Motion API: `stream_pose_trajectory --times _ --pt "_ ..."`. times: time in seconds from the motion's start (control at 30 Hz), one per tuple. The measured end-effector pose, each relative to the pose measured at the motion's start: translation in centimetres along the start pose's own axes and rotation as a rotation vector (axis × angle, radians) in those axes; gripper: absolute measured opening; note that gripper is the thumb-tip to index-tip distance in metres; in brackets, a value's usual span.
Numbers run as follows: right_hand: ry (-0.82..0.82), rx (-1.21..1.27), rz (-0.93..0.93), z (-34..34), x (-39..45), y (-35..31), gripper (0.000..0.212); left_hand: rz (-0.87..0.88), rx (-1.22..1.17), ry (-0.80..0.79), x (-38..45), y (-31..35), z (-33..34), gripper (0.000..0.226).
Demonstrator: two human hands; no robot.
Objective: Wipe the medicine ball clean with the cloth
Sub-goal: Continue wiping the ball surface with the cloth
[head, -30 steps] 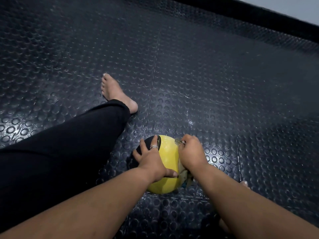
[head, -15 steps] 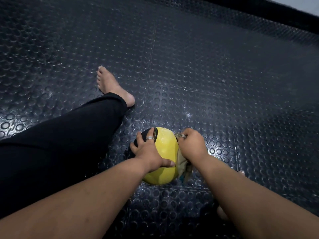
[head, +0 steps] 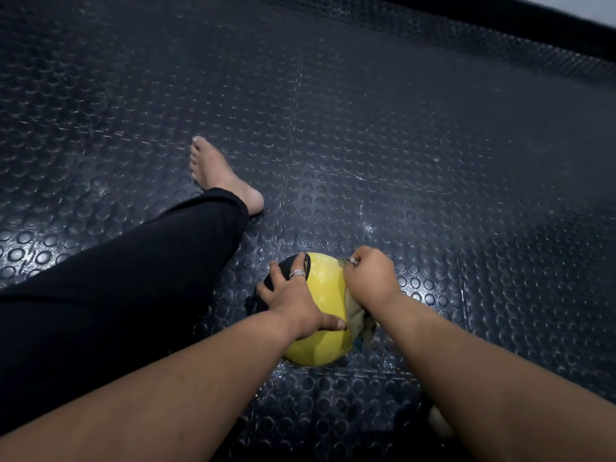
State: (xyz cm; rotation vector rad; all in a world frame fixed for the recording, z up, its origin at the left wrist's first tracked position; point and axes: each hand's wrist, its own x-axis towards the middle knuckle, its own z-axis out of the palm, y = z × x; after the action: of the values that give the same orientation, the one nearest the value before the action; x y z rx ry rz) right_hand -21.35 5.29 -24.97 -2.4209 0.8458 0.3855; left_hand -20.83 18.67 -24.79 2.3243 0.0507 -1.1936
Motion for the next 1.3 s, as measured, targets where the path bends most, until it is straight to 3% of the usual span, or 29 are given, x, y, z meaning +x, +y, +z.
stream_pose_trajectory --times 0.23,0.43,0.7,0.87,1.0,1.3 --pt "0.016 -0.129 -0.239 0.0 -2.8 0.5 0.013 0.031 -0.03 -0.002 -0.1 -0.5 0.3 0.135" --pt "-0.038 -0.115 -0.059 -0.6 -0.1 1.0 0.016 0.062 0.061 -0.028 -0.3 0.4 0.5 0.134" --pt "0.044 -0.081 -0.201 0.5 -4.8 1.4 0.021 0.071 0.037 0.008 -0.2 -0.1 1.3 0.129" --pt "0.076 0.061 0.012 0.3 -2.5 1.0 0.016 0.087 0.074 0.001 -0.3 0.2 1.0 0.131" --pt "0.0 0.004 0.088 -0.1 -0.6 1.2 0.009 0.091 0.066 -0.007 -0.6 0.1 1.1 0.134" --pt "0.039 -0.063 -0.261 0.2 -5.7 2.3 0.013 0.108 0.065 -0.003 -0.5 -0.3 1.4 0.136"
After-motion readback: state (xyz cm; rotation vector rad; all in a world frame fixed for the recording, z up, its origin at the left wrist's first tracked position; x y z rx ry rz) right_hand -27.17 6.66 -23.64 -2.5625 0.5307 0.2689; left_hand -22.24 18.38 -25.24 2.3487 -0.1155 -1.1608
